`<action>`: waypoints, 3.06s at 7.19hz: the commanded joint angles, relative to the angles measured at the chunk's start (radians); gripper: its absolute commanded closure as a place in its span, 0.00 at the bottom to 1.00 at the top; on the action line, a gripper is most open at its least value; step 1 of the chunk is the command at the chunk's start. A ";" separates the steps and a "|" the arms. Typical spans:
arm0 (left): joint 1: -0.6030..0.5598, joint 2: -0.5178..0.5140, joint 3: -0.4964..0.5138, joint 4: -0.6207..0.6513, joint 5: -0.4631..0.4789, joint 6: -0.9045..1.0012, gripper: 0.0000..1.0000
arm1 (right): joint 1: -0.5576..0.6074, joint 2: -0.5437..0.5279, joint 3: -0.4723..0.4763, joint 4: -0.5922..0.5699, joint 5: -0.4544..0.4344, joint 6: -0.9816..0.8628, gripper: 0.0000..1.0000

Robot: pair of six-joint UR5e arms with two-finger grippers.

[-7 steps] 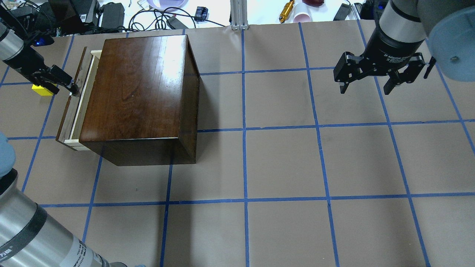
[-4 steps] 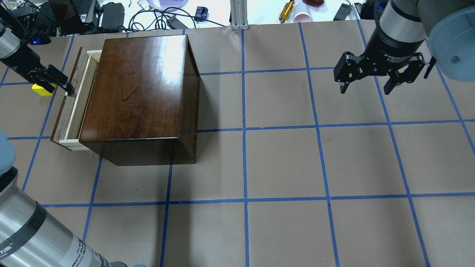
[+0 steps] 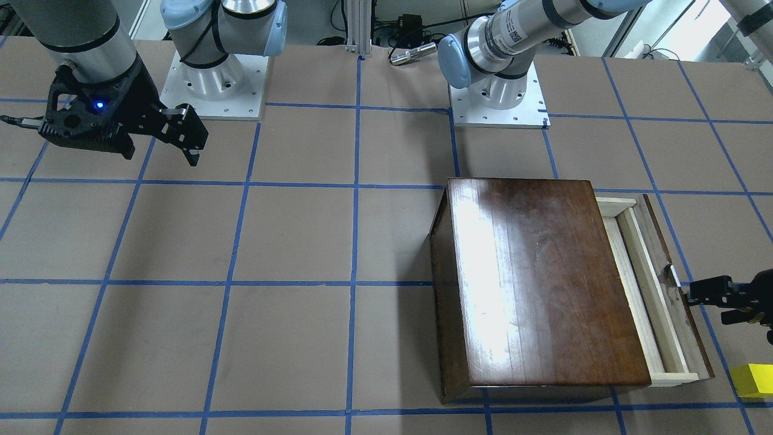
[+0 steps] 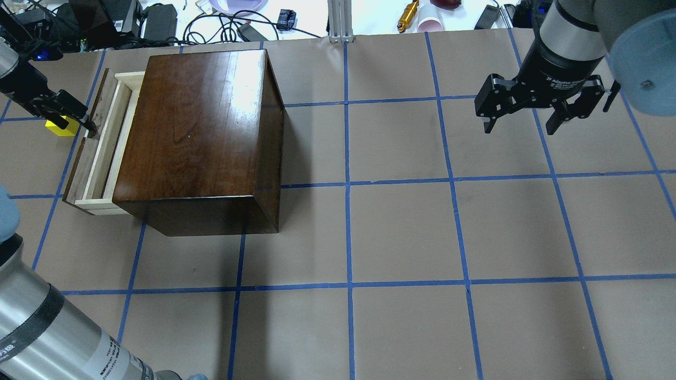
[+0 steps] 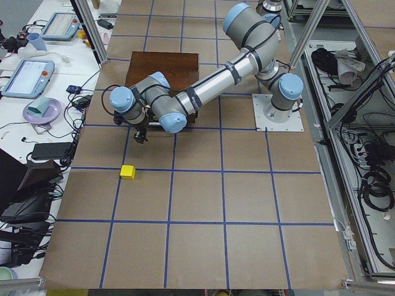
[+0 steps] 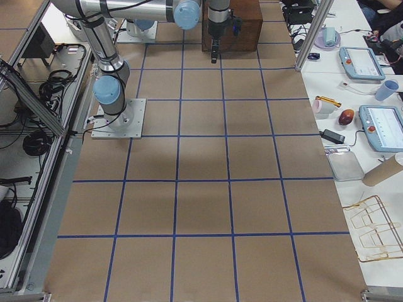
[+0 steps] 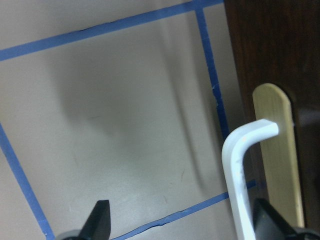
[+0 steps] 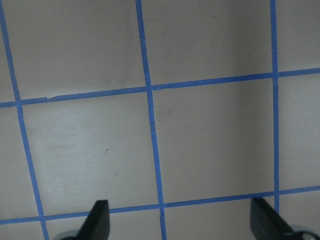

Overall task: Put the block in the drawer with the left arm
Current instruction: 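Pull the drawer open with the left gripper, away from the cabinet, then release the handle and lower the left gripper over the yellow cube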

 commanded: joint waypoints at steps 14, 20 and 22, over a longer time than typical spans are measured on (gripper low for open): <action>0.082 -0.130 0.165 0.250 0.038 -0.054 0.00 | 0.000 0.000 -0.001 0.000 0.000 0.000 0.00; 0.087 -0.312 0.266 0.335 0.037 -0.122 0.00 | 0.000 0.000 -0.001 0.000 0.000 0.000 0.00; 0.087 -0.325 0.266 0.335 0.032 -0.146 0.00 | 0.000 0.000 -0.001 0.000 0.000 0.000 0.00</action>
